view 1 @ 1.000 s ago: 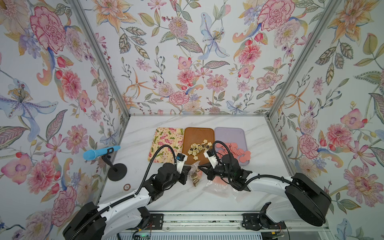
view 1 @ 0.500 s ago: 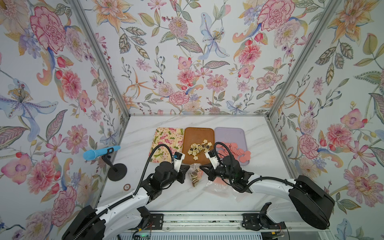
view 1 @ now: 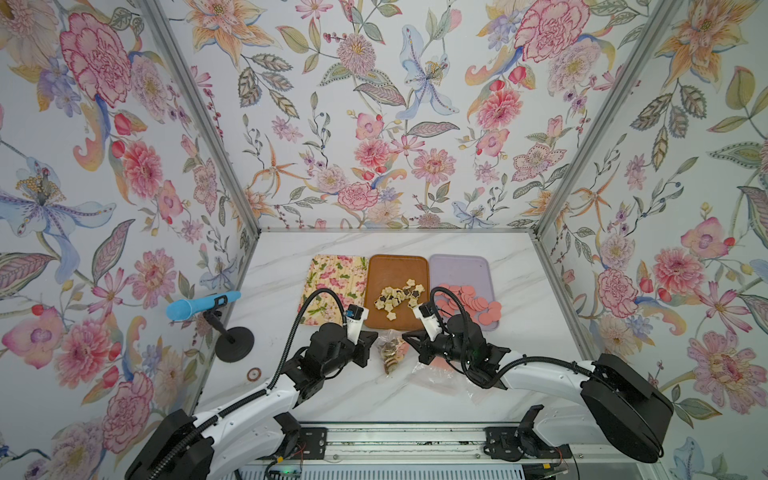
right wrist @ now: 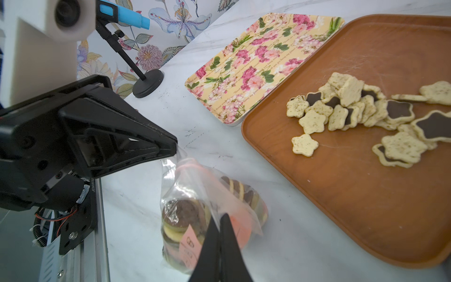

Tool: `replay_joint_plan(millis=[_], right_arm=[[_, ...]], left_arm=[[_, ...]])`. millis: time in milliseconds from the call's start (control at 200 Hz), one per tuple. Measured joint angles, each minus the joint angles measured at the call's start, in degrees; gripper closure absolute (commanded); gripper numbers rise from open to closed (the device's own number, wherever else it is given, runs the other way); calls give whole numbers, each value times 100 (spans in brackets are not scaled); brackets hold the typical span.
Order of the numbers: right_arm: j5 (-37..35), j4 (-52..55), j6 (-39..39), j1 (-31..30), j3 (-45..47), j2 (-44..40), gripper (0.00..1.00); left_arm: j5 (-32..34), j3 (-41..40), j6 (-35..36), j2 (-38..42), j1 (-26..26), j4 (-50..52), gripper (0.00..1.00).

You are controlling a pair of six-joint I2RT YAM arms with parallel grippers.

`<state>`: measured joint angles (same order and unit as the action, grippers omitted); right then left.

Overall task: Pour cookies out of the ziploc bag
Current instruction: Open the ziploc bag at the center of the board.

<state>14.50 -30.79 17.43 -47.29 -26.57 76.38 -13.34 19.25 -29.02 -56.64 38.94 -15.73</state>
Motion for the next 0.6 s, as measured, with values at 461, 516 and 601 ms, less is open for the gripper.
replay_joint_plan(millis=[461, 516, 601], right_arm=[[-120, -116, 59, 192, 308, -186, 100], [-63, -155, 61, 229, 299, -81, 90], [-63, -146, 83, 280, 295, 22, 80]], left_arm=[[459, -138, -177, 61, -321, 343, 100], [435, -168, -162, 127, -332, 302, 100], [494, -219, -118, 297, -374, 348, 100]])
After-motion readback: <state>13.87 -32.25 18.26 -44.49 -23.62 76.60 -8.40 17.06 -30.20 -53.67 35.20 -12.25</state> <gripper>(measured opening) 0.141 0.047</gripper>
